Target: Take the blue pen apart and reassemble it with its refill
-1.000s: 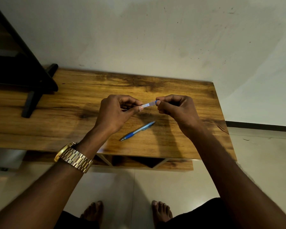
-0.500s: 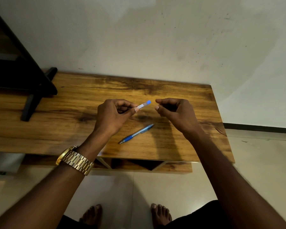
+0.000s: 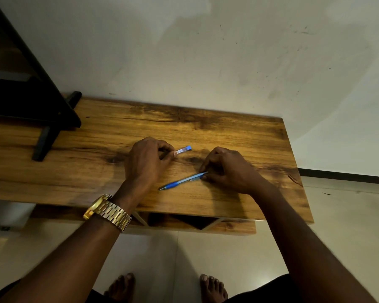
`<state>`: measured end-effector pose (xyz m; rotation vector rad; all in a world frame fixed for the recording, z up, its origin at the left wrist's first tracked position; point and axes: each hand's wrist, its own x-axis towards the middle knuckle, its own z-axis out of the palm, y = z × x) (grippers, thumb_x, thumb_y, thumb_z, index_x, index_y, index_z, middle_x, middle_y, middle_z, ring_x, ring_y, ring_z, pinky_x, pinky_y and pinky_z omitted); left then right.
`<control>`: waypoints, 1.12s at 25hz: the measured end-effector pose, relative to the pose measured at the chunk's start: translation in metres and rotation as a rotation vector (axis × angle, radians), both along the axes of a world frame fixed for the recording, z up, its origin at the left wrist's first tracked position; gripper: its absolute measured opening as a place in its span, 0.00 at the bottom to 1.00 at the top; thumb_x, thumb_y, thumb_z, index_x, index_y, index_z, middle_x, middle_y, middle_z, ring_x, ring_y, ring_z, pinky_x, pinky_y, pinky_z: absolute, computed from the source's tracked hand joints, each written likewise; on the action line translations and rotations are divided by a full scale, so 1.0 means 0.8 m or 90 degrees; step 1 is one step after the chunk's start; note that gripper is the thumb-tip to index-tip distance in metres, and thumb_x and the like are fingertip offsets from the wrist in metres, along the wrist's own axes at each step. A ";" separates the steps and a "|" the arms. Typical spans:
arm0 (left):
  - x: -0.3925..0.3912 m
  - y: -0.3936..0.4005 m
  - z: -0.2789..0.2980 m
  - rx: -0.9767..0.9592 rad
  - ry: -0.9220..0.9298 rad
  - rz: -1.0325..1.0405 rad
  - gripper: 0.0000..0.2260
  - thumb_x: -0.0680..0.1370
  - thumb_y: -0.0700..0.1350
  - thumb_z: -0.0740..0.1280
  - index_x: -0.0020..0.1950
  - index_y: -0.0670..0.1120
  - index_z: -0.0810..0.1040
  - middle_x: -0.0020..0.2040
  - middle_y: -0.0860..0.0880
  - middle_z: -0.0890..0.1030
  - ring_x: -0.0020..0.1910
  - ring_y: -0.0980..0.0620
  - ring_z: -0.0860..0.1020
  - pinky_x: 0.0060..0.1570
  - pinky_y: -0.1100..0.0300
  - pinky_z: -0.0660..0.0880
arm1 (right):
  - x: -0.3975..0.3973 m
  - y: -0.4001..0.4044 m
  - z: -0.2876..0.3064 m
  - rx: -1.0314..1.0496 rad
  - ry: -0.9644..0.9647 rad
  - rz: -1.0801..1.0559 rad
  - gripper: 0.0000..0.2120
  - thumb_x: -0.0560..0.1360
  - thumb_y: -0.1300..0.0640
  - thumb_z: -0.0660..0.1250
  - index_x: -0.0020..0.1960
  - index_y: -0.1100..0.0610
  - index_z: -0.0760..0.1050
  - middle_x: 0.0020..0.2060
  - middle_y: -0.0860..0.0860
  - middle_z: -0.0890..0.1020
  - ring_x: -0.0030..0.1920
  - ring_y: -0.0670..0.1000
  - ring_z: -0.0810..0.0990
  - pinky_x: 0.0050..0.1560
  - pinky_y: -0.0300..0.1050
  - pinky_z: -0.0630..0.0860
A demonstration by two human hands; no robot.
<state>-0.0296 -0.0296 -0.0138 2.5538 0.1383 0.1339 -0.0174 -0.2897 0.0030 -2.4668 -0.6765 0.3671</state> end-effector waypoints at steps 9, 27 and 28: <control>-0.013 -0.018 0.020 -0.441 0.103 -0.153 0.16 0.88 0.57 0.63 0.57 0.53 0.89 0.49 0.58 0.91 0.46 0.61 0.87 0.38 0.67 0.78 | -0.007 0.006 0.062 0.936 0.207 -0.321 0.04 0.86 0.57 0.68 0.57 0.57 0.78 0.54 0.56 0.88 0.56 0.57 0.89 0.59 0.54 0.85; -0.104 -0.024 0.100 -0.283 0.097 -0.155 0.07 0.84 0.54 0.71 0.52 0.57 0.89 0.47 0.58 0.90 0.45 0.59 0.88 0.43 0.63 0.79 | -0.046 0.028 0.238 1.220 0.420 -0.192 0.29 0.82 0.32 0.54 0.31 0.50 0.54 0.26 0.46 0.54 0.27 0.47 0.51 0.30 0.41 0.48; -0.106 -0.019 0.100 -0.259 0.072 -0.132 0.08 0.84 0.55 0.71 0.50 0.57 0.89 0.47 0.58 0.90 0.46 0.60 0.87 0.44 0.63 0.79 | -0.044 0.026 0.242 1.207 0.409 -0.189 0.29 0.82 0.33 0.55 0.31 0.50 0.55 0.25 0.46 0.55 0.26 0.47 0.51 0.30 0.41 0.48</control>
